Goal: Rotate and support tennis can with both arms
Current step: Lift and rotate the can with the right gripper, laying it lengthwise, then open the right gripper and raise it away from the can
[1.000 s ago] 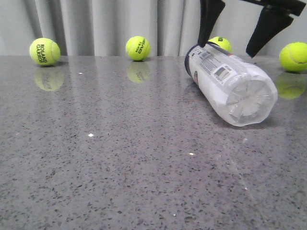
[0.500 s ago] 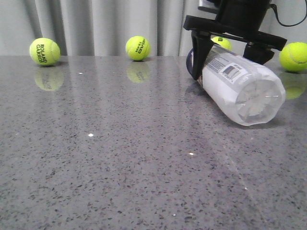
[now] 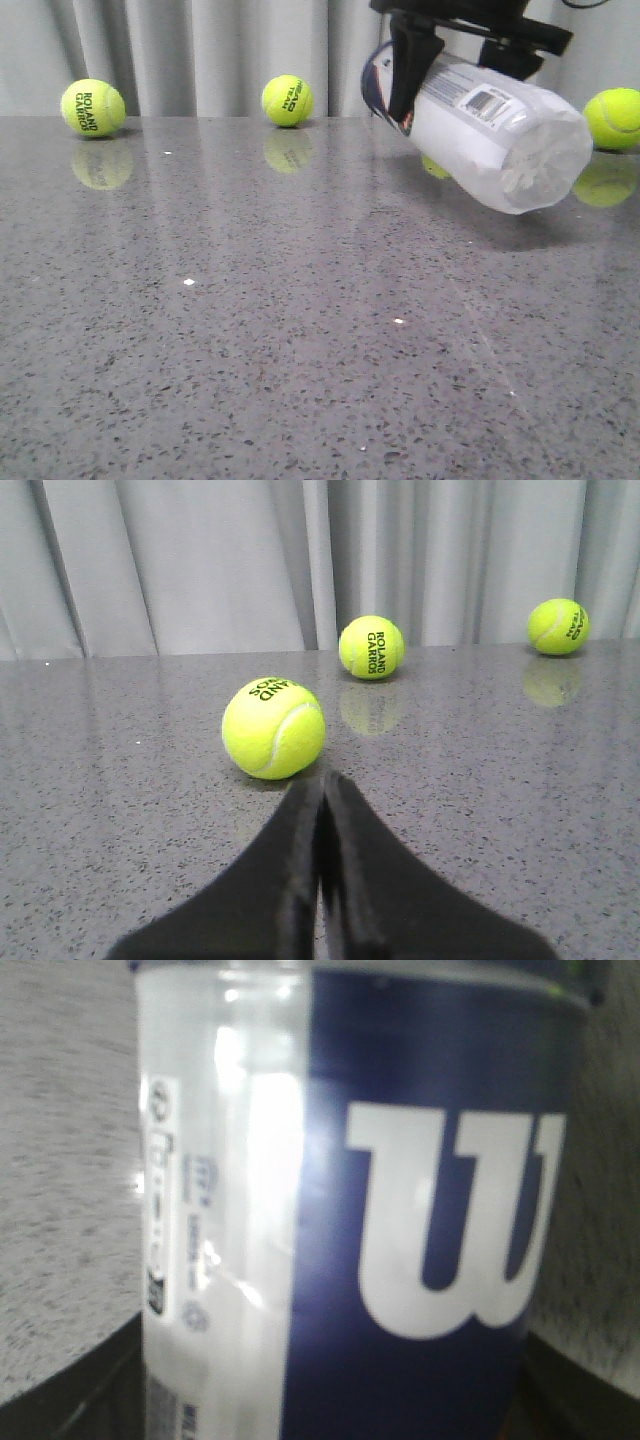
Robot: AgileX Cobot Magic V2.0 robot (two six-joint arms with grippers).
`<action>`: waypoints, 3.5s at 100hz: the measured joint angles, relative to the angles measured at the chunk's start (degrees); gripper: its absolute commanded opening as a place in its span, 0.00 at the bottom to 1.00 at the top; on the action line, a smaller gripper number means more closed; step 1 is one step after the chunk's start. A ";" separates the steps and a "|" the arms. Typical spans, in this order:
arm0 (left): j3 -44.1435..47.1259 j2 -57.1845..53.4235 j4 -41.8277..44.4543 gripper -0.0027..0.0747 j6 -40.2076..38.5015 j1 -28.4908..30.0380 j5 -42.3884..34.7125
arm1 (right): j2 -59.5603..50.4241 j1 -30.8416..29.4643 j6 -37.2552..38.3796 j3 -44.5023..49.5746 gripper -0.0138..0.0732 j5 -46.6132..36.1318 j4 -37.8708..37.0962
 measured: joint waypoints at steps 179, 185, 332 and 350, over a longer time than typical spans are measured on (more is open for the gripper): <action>0.00 0.00 0.00 0.01 0.00 0.00 0.00 | 6.62 15.56 -60.99 -5.99 0.89 0.74 -2.98; 0.00 0.00 0.00 0.01 0.00 0.00 0.00 | 6.62 15.56 -60.99 -5.99 0.89 0.74 -2.98; 0.00 0.00 0.00 0.01 0.00 0.00 0.00 | -17.32 15.56 0.44 5.18 0.08 1.21 -11.45; 0.00 0.00 0.00 0.01 0.00 0.00 0.00 | -21.64 15.56 3.17 12.91 0.08 1.21 -11.53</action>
